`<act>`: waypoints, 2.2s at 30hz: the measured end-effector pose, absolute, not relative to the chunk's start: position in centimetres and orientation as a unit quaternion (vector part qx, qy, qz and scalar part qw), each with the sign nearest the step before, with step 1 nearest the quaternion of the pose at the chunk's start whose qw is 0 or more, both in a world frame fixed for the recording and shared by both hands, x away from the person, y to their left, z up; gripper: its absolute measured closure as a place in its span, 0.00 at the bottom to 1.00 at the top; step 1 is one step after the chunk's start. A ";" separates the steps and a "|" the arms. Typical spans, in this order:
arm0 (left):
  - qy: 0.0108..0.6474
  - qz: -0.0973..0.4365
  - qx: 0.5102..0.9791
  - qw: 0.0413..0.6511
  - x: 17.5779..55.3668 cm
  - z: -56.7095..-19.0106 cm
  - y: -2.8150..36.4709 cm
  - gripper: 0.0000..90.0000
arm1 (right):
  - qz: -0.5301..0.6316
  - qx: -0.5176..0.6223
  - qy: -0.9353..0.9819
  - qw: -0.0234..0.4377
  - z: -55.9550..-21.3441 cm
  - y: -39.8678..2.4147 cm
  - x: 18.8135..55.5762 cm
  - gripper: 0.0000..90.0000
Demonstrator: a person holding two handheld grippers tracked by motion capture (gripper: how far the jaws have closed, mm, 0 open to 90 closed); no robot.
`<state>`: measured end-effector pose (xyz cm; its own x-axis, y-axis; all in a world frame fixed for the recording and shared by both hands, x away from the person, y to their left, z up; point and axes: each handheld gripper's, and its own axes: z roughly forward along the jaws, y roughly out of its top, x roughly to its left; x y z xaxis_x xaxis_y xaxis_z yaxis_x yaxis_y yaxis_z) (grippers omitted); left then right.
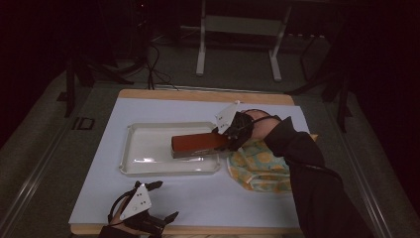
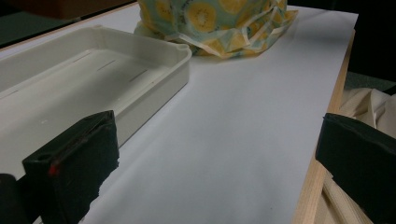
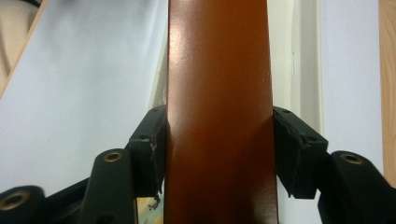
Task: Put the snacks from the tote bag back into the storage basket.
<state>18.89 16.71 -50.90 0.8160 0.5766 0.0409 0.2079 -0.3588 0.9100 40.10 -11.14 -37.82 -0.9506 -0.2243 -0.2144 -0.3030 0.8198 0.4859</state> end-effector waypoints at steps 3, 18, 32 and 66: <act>0.245 0.180 0.803 0.512 18.9 -50.9 16.7 0.00 | 0.268 -0.145 0.950 0.072 -38.3 -10.4 40.1 0.47; 0.242 0.178 0.804 0.513 18.9 -50.9 16.8 0.00 | 0.280 -0.138 0.948 0.062 -41.0 -7.4 40.9 0.47; 0.241 0.177 0.805 0.513 18.9 -51.0 16.7 0.00 | 0.260 -0.133 0.954 0.067 -44.1 -6.1 41.7 0.47; 0.244 0.180 0.800 0.518 18.9 -50.9 16.9 0.00 | 0.220 -0.090 0.970 0.047 -47.4 -5.1 43.0 0.39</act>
<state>18.86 16.90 -50.89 0.8160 0.5769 0.0352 0.2043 -0.3448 0.9162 42.99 -5.14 -47.39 -0.9793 -0.1550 -0.1305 -0.1961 0.8866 0.4189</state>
